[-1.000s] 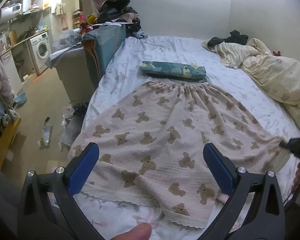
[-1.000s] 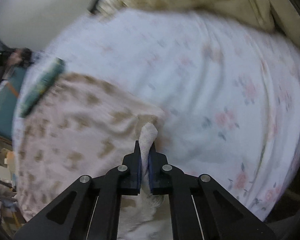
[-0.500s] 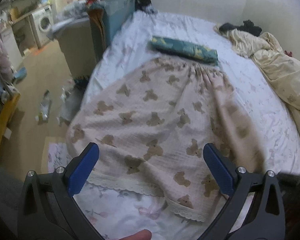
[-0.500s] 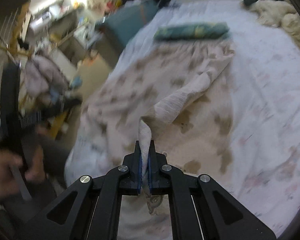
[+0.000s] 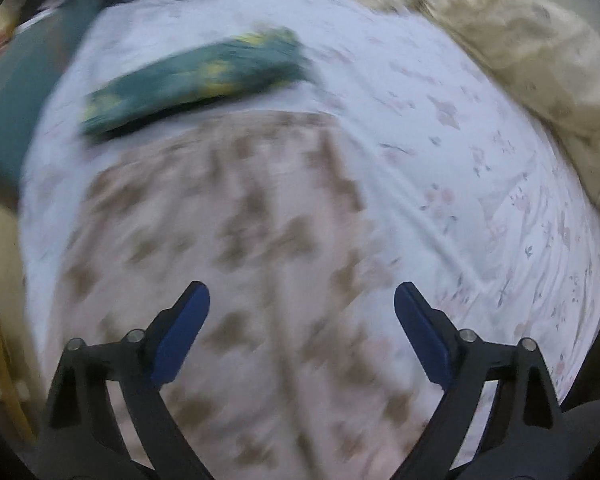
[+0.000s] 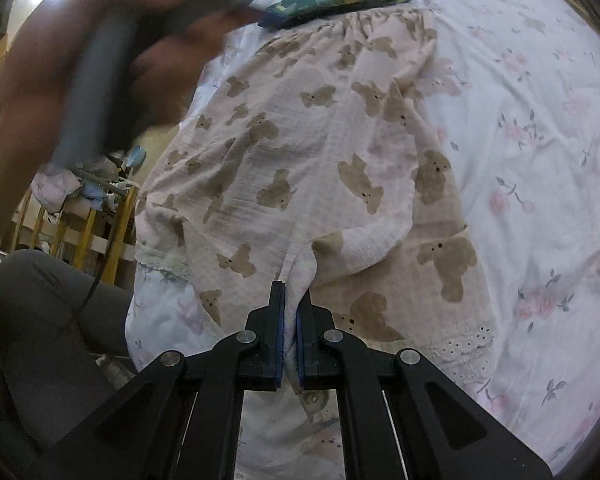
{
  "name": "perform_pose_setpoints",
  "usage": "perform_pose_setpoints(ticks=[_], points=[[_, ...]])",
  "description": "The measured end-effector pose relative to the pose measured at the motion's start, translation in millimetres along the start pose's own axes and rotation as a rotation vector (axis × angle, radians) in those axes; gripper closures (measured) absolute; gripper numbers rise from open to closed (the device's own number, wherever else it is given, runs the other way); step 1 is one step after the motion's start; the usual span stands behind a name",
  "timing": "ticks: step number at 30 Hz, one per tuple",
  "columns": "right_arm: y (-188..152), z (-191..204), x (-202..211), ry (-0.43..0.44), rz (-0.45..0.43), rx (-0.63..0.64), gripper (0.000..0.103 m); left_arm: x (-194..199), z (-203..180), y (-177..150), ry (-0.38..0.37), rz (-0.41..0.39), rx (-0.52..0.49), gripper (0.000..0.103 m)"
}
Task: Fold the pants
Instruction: 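Lift the held leg hem with the right gripper while the left gripper grasps the other hem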
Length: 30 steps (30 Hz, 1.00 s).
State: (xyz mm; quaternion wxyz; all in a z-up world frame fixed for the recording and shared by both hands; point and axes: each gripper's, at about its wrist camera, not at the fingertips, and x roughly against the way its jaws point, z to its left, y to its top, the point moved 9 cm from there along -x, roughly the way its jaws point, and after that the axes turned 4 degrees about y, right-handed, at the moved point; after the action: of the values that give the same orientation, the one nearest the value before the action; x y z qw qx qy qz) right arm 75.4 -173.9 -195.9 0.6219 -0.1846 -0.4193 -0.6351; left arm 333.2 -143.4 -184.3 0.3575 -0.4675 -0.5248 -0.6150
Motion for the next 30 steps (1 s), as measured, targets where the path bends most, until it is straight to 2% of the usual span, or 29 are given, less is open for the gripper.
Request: perform_pose_setpoints(ticks=[3,5,6,7,8,9,14,17,22,25,30], points=[[3.1,-6.3,1.7,0.006,-0.003,-0.022,0.099,-38.9,-34.0,14.2,0.018,0.056,-0.069,0.024],[4.0,-7.0,2.8,0.017,-0.005,-0.033,0.099,-64.7,-46.2,14.5,0.068,0.098,-0.139,0.048],[4.8,-6.5,2.8,0.021,-0.003,-0.034,0.099,-74.5,-49.9,13.3,0.098,0.114,-0.164,0.055],[5.2,-5.7,2.9,0.024,-0.003,-0.031,0.099,-83.7,-51.8,11.8,0.118,0.129,-0.185,0.072],[6.1,-3.9,3.4,0.027,-0.004,-0.025,0.099,-86.9,-52.6,11.3,0.122,0.134,-0.194,0.096],[5.7,-3.1,4.3,0.030,-0.004,-0.020,0.099,-86.3,-52.1,11.7,0.123,0.126,-0.199,0.102],[11.8,6.4,11.2,0.048,-0.028,0.021,0.099,-38.7,-34.8,26.4,0.073,0.004,-0.188,0.103],[18.9,21.8,18.3,0.083,-0.059,0.065,0.099,-2.4,0.4,38.4,0.057,-0.055,-0.125,0.103],[38.5,71.6,25.9,0.130,-0.088,0.189,0.099,53.0,79.5,56.2,0.052,-0.124,-0.017,0.103],[54.5,111.8,13.1,0.176,-0.079,0.238,0.099,63.8,133.4,59.6,0.095,-0.132,0.005,0.103],[69.9,174.9,-41.3,0.245,-0.011,0.340,0.099,44.2,221.4,30.9,0.208,-0.090,0.050,0.103]])
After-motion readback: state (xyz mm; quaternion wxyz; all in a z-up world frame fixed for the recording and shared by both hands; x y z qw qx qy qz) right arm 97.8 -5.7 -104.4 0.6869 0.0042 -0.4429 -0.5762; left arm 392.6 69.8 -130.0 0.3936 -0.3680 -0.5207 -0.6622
